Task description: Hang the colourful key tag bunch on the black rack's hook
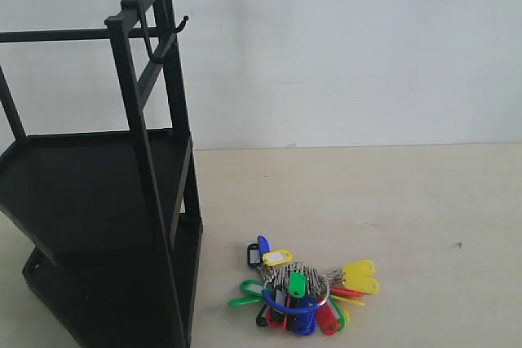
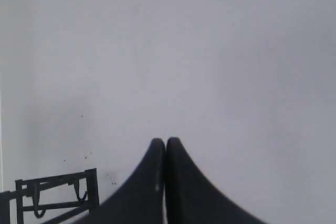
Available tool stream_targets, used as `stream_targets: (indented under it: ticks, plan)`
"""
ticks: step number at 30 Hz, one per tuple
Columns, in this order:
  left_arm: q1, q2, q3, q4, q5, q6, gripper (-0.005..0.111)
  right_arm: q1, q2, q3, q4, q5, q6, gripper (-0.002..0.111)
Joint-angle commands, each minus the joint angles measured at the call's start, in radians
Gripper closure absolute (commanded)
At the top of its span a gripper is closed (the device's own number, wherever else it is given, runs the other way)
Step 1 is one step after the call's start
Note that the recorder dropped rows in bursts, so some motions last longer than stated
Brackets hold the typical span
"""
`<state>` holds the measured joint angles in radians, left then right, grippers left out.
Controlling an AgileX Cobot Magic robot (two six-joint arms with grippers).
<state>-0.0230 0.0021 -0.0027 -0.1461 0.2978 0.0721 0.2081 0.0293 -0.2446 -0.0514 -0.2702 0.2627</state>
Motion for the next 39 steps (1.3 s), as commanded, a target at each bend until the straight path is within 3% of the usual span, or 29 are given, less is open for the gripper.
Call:
stream_targets:
  ticks: [1,8,10,15,19,24,31,34,36,39]
  plan:
    - [0.002,-0.002,0.003,0.005,-0.009,0.003,0.102,-0.007,0.16,-0.219,-0.014,0.282,-0.018,0.108]
    - [0.002,-0.002,0.003,0.005,-0.009,0.003,0.102,-0.007,0.574,-0.523,0.002,0.895,-0.159,0.108]
    - [0.002,-0.002,0.003,0.005,-0.009,0.003,0.102,-0.007,0.68,-0.561,0.023,0.991,-0.249,0.108]
    - [0.002,-0.002,0.003,0.005,-0.009,0.003,0.102,0.0,0.92,-0.563,0.07,0.98,-0.384,0.108]
    - [0.002,-0.002,0.003,0.005,-0.009,0.003,0.102,0.0,1.092,-0.563,0.209,0.87,-0.38,0.108]
    - [0.002,-0.002,0.003,0.005,-0.009,0.003,0.102,0.0,1.246,-0.611,0.41,0.86,-0.431,0.108]
    - [0.002,-0.002,0.003,0.005,-0.009,0.003,0.102,0.0,1.442,-0.693,0.782,1.001,-1.017,0.108]
    - [0.002,-0.002,0.003,0.005,-0.009,0.003,0.102,0.004,1.512,-0.709,0.852,1.025,-1.176,0.107]
    - [0.002,-0.002,0.003,0.005,-0.009,0.003,0.102,0.023,1.551,-0.72,0.852,1.01,-1.24,0.102]
    - [0.002,-0.002,0.003,0.005,-0.009,0.003,0.102,0.068,1.602,-0.726,0.85,0.92,-1.276,0.081]
